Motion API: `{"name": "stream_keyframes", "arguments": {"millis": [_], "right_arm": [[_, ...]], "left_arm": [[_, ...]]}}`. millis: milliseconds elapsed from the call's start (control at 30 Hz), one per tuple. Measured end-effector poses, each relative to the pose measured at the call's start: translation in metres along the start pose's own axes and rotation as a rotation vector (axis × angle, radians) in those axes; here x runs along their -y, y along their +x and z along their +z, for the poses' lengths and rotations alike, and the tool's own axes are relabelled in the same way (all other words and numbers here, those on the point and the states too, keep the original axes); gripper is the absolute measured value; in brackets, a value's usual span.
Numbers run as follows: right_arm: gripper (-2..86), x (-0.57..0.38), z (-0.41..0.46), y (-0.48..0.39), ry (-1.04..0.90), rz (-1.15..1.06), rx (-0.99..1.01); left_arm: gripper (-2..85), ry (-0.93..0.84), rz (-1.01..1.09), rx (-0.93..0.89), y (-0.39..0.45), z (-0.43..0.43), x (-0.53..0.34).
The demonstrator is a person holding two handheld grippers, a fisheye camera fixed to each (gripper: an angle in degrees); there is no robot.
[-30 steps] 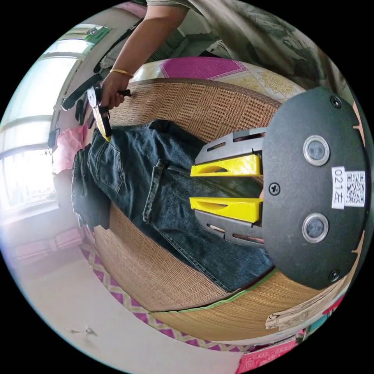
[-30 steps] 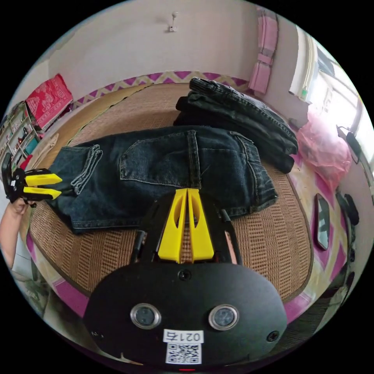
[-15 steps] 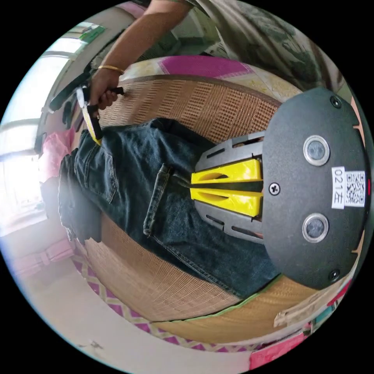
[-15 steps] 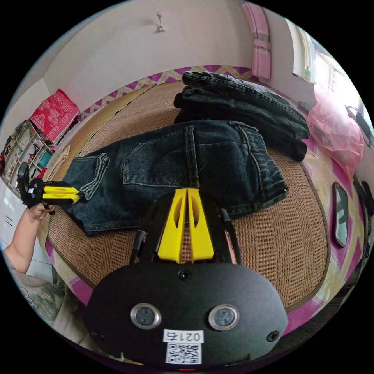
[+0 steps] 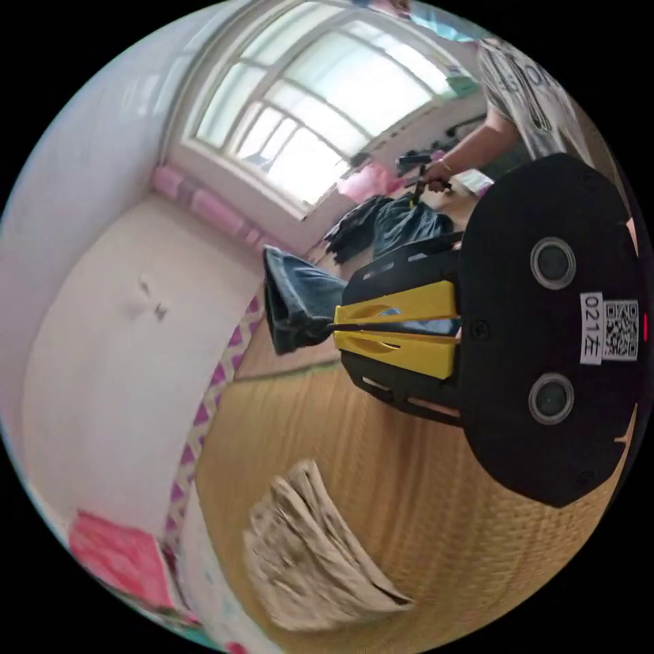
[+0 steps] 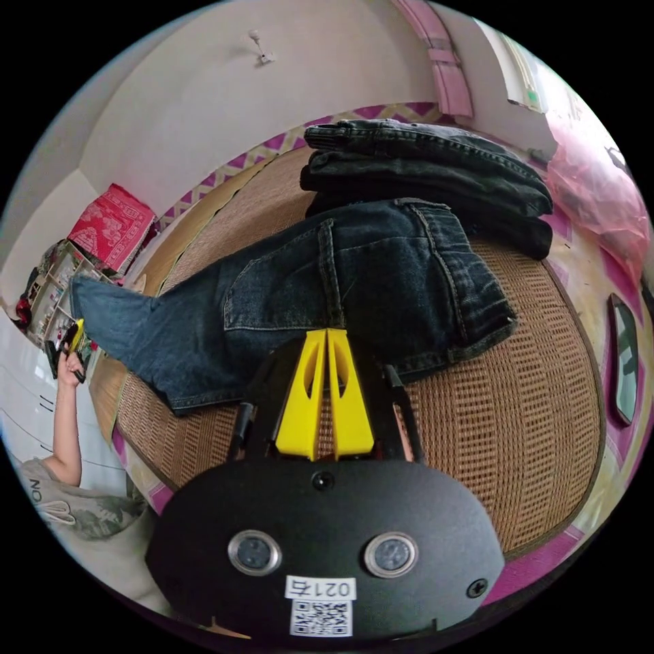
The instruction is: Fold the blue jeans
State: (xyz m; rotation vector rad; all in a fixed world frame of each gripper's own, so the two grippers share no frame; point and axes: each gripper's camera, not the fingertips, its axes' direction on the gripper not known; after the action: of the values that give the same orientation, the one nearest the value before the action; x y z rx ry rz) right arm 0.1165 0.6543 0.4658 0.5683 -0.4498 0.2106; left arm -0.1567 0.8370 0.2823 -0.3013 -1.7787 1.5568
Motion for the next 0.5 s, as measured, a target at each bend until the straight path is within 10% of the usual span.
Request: {"name": "stream_keyframes", "arguments": {"millis": [200,500], "right_arm": [[-0.7,0.005,0.003,-0.032,0.0,-0.032,-0.067],[-0.7,0.027,0.021,-0.104,0.005,-0.125,-0.268]], "left_arm": [[-1.0,-0.035,-0.564,-0.164,-0.254,-0.017,-0.107],[0.2,0.026,-0.52,-0.211,-0.319,-0.051,-0.113]]}}
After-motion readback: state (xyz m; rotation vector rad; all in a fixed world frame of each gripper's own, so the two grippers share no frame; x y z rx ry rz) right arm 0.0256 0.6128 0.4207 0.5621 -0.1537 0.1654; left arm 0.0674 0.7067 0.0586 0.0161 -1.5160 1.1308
